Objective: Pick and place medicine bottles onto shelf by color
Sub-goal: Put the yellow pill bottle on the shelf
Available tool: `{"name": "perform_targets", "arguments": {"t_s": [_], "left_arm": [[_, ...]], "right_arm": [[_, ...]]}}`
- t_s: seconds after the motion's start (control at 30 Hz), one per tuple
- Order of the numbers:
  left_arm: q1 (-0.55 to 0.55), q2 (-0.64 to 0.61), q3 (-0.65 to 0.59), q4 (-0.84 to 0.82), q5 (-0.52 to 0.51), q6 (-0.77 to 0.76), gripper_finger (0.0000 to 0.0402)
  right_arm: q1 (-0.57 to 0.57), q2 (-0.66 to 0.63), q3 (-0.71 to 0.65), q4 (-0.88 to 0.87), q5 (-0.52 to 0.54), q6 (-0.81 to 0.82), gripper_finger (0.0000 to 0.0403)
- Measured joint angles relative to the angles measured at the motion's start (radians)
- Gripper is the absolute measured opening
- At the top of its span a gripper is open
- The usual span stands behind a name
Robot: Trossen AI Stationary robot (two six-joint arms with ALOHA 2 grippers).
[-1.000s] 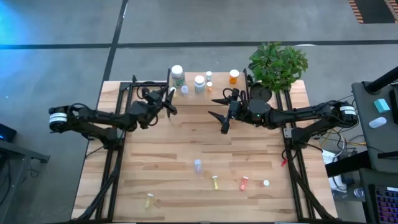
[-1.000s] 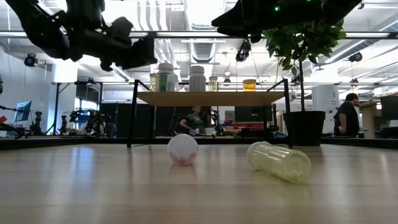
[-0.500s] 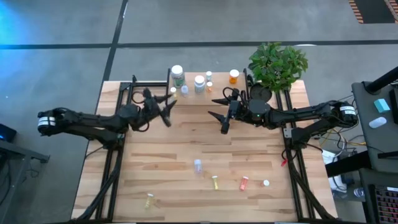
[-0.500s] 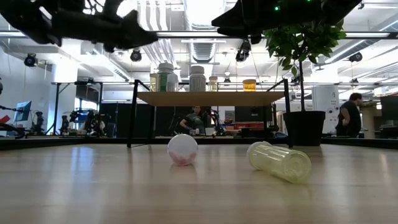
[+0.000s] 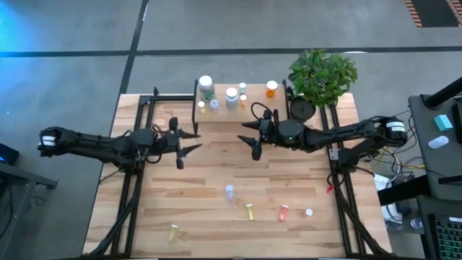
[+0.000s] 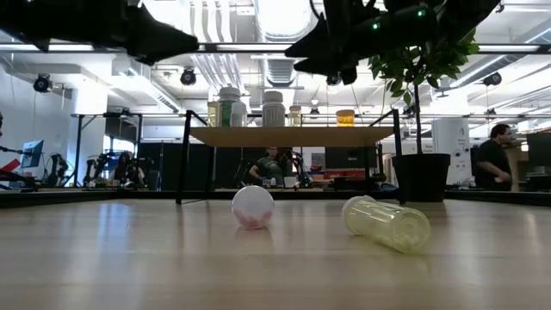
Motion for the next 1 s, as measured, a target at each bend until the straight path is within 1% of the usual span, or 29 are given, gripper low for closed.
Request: {"name": "perform_targets", "arguments": {"t_s": [0.2,0.37,0.7,0.8,1.0], "left_arm": [[-0.061,0.018,-0.069,0.002,-0.001,-0.061,0.0131],[-0.094,0.031,-0.095,0.005,-0.004,-0.071,0.0131],[-0.110,0.009,-0.117,-0.006,0.005,-0.131,0.0131],[-0.110,0.010,-0.117,-0.006,0.037,-0.146,0.0131],[-0.111,0.011,-0.117,-0.006,0.174,-0.173,0.0131]], "right_arm": [[0.008,0.029,0.000,0.002,0.000,0.035,0.0237],[0.008,0.030,0.000,0.001,0.001,0.032,0.0237],[0.008,0.030,0.000,-0.007,0.000,0.021,0.0237],[0.008,0.030,0.000,-0.008,0.001,0.009,0.0237],[0.007,0.030,0.000,-0.013,0.001,-0.013,0.0237]]}}
